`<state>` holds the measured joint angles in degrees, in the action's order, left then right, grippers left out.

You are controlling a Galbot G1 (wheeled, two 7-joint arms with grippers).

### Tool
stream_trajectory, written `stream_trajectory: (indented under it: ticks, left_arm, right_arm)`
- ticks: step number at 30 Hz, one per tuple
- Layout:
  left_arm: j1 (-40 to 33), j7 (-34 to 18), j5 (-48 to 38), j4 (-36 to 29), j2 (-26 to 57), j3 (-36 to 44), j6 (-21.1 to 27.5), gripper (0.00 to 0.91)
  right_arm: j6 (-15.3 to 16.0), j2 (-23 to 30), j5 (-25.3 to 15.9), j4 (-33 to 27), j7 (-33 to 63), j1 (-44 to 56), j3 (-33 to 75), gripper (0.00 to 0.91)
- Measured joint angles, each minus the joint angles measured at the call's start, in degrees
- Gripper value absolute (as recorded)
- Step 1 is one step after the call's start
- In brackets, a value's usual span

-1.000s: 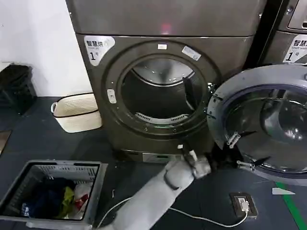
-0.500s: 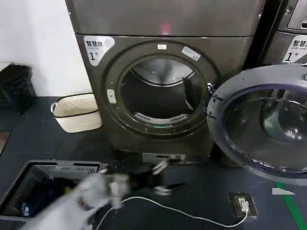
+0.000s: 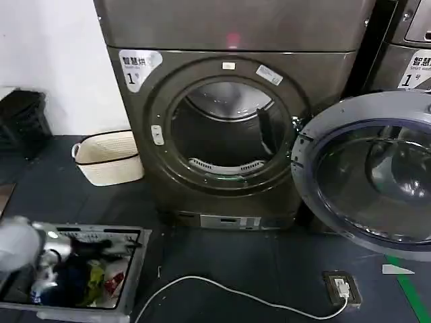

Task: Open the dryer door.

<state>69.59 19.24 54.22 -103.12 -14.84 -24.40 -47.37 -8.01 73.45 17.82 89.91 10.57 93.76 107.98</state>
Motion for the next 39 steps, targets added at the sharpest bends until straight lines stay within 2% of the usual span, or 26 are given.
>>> stream_trajectory:
  ticks: [7, 13, 31, 39]
  left_arm:
    - [0.8, -0.4, 19.9, 3.1, 2.9, -4.2, 0.0, 0.907]
    - [0.8, -0.3, 30.0, 4.4, 3.5, -3.8, 0.1, 0.907]
    - [0.3, -0.2, 34.8, 8.1, 1.4, -4.0, 0.1, 0.907]
    - [0.3, 0.0, 36.3, 8.2, 0.5, -5.3, 0.2, 0.907]
  right_arm:
    - [-0.2, -0.1, 0.7, -0.9, -0.5, -0.4, -0.6, 0.907]
    - [-0.5, 0.1, -0.4, -0.9, -0.9, -0.5, -0.7, 0.907]
    - [-2.4, 0.7, -0.9, -1.8, -0.7, -0.3, -0.5, 0.907]
    - [-2.0, 0.9, -1.3, -2.0, -0.6, -0.4, -0.3, 0.907]
